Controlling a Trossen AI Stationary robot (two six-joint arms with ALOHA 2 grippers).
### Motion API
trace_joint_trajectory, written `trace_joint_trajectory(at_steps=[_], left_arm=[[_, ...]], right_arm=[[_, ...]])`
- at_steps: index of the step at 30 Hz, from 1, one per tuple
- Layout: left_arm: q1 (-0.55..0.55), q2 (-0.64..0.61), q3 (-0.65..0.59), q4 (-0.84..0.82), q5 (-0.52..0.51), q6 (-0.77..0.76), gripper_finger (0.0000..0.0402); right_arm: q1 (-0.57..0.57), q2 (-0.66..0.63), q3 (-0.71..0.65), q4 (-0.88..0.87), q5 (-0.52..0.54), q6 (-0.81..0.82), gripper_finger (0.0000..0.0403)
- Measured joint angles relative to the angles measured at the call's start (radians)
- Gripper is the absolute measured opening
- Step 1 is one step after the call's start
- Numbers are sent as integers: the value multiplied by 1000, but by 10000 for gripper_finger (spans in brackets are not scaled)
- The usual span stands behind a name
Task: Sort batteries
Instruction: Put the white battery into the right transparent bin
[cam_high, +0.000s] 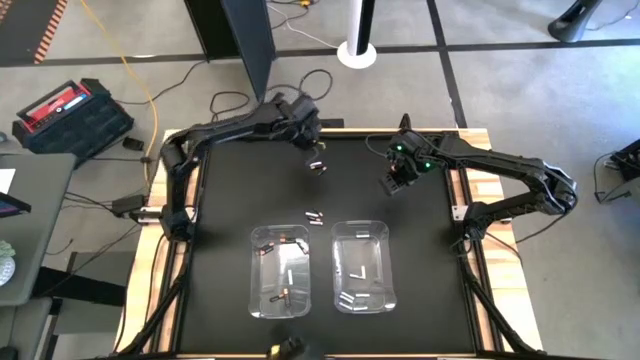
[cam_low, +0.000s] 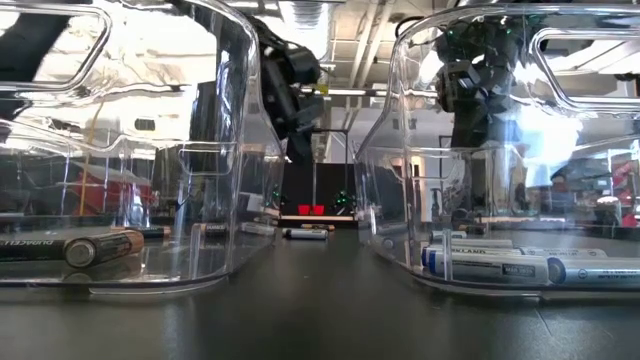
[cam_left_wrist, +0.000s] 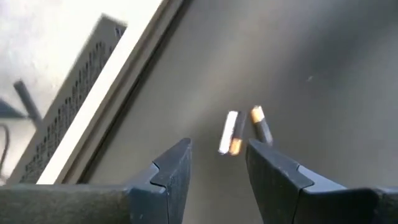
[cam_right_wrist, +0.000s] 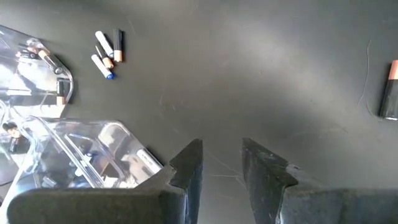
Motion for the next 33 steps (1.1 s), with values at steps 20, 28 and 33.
trace_joint_trajectory(at_steps=[20, 28, 33], left_arm=[[-36, 392, 450, -361, 0, 173, 148], [-36, 392, 436, -318, -7, 164, 148], [-34, 409, 431, -313, -18, 148, 148]], right_arm=[[0, 0, 0, -1, 0, 8, 127], [0, 0, 0, -1, 0, 8, 127], [0, 0, 0, -1, 0, 8, 127]])
